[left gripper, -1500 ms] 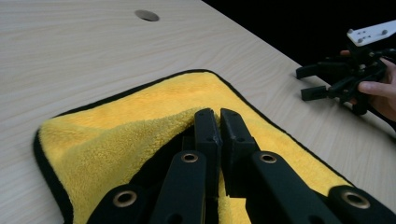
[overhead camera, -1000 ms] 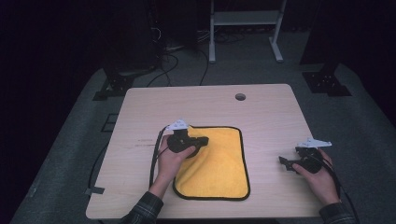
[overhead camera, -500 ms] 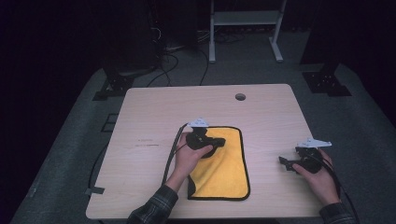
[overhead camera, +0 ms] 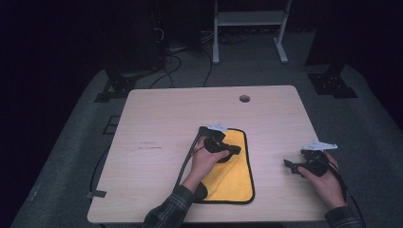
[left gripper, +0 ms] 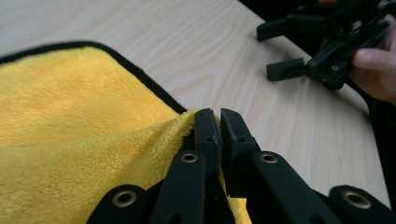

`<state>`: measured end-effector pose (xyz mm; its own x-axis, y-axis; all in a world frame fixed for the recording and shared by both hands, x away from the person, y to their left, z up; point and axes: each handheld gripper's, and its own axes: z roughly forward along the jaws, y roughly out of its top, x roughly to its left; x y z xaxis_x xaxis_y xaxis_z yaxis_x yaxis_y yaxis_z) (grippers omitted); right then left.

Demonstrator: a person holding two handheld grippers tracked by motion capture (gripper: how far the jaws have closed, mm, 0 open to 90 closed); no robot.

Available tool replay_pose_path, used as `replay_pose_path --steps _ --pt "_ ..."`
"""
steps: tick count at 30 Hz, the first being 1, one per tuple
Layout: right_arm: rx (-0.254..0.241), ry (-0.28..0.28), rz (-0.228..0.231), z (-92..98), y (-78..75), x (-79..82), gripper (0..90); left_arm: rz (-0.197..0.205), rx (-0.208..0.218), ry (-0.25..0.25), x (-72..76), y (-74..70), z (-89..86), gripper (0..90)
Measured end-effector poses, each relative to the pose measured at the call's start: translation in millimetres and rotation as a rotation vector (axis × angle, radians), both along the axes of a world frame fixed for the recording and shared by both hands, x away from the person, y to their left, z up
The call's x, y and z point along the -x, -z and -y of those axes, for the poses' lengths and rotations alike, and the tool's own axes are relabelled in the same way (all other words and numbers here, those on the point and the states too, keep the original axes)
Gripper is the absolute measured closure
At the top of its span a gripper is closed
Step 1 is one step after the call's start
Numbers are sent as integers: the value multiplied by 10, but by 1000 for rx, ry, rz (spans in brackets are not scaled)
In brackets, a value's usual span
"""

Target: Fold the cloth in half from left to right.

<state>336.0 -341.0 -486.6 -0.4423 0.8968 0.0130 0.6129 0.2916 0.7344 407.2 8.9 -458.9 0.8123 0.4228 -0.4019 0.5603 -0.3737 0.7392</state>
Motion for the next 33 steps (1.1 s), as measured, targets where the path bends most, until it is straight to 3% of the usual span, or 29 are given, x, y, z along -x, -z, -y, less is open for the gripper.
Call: replay_pose_path --steps 4,8,11,14,17,22,27,33 --pt "0 0 0 0 0 0 133 -13 -55 7 -15 53 105 860" --pt "0 1 0 0 0 0 133 -1 -122 17 -15 64 205 846" --pt "0 0 -1 0 0 1 132 5 -141 22 -8 85 260 823" --pt "0 0 0 0 0 0 133 7 -114 22 2 57 265 744" --pt "0 -1 -1 0 0 1 133 26 -57 12 22 -62 213 651" --pt "1 -3 0 1 0 1 132 67 -16 12 63 -282 66 521" --pt "1 -8 0 0 1 2 128 109 -14 -16 126 -440 -157 425" --pt "2 -10 0 0 1 2 128 130 -49 -47 194 -455 -403 343"
